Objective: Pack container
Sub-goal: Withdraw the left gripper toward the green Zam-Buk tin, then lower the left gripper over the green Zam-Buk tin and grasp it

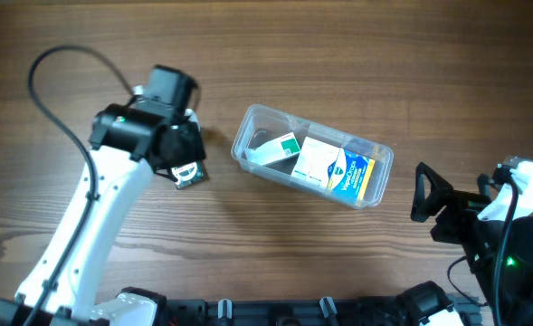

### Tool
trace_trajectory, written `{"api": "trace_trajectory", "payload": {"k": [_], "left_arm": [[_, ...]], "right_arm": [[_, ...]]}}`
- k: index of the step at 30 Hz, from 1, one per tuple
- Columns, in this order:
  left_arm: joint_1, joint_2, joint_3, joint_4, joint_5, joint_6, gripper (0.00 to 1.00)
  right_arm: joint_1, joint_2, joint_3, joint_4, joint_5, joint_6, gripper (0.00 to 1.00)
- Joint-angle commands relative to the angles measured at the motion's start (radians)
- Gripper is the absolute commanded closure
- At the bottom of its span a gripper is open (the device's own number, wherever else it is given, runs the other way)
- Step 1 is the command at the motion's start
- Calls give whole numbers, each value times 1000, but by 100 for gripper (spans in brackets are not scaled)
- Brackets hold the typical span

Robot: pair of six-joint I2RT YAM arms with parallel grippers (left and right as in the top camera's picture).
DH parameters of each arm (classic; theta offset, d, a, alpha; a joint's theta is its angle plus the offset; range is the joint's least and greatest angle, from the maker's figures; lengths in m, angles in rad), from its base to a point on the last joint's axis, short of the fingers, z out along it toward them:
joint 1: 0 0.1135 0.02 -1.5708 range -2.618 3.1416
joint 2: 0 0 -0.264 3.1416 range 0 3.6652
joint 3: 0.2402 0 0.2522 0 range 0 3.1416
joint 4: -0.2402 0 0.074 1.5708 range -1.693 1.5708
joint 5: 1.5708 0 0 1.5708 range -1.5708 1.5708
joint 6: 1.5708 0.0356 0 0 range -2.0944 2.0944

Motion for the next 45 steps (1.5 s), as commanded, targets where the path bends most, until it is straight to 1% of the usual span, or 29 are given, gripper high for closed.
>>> {"api": "trace_trajectory", "payload": {"k": [1, 3, 5, 9, 14, 18, 20, 21, 22, 23, 24, 28, 35, 41, 42, 44, 45], "left_arm": [[150, -1, -127, 112, 130, -38, 26], [213, 2, -207, 214, 149, -34, 24], [238, 11, -276, 273, 176, -16, 24], [240, 21, -342, 320, 179, -16, 24], [235, 22, -394, 438, 179, -34, 21], [227, 45, -441, 502, 187, -34, 21], [214, 70, -473, 549, 214, -34, 23], [207, 81, -479, 571, 232, -19, 23], [196, 95, -480, 596, 255, 36, 26], [188, 101, -480, 609, 257, 59, 28], [171, 108, -480, 634, 257, 101, 26], [126, 109, -480, 666, 253, 201, 23], [118, 149, -480, 664, 194, 195, 24], [118, 254, -480, 693, 178, 195, 24], [118, 270, -480, 698, 178, 195, 25], [118, 288, -480, 703, 177, 187, 30], [118, 288, -480, 701, 164, 158, 30]], "right_arm": [[2, -3, 5, 2, 16, 2, 0], [2, -3, 5, 2, 16, 1, 0], [2, -3, 5, 2, 16, 1, 0], [2, -3, 5, 2, 16, 1, 0], [2, -3, 5, 2, 16, 1, 0], [2, -3, 5, 2, 16, 1, 0], [2, -3, 5, 2, 16, 1, 0], [2, -3, 5, 2, 16, 1, 0], [2, -3, 5, 2, 16, 1, 0], [2, -3, 5, 2, 16, 1, 0], [2, -3, 5, 2, 16, 1, 0], [2, -3, 5, 2, 16, 1, 0], [2, -3, 5, 2, 16, 1, 0], [2, -3, 5, 2, 16, 1, 0], [2, -3, 5, 2, 16, 1, 0], [2, -3, 5, 2, 16, 1, 0], [2, -3, 5, 2, 16, 1, 0]]}}
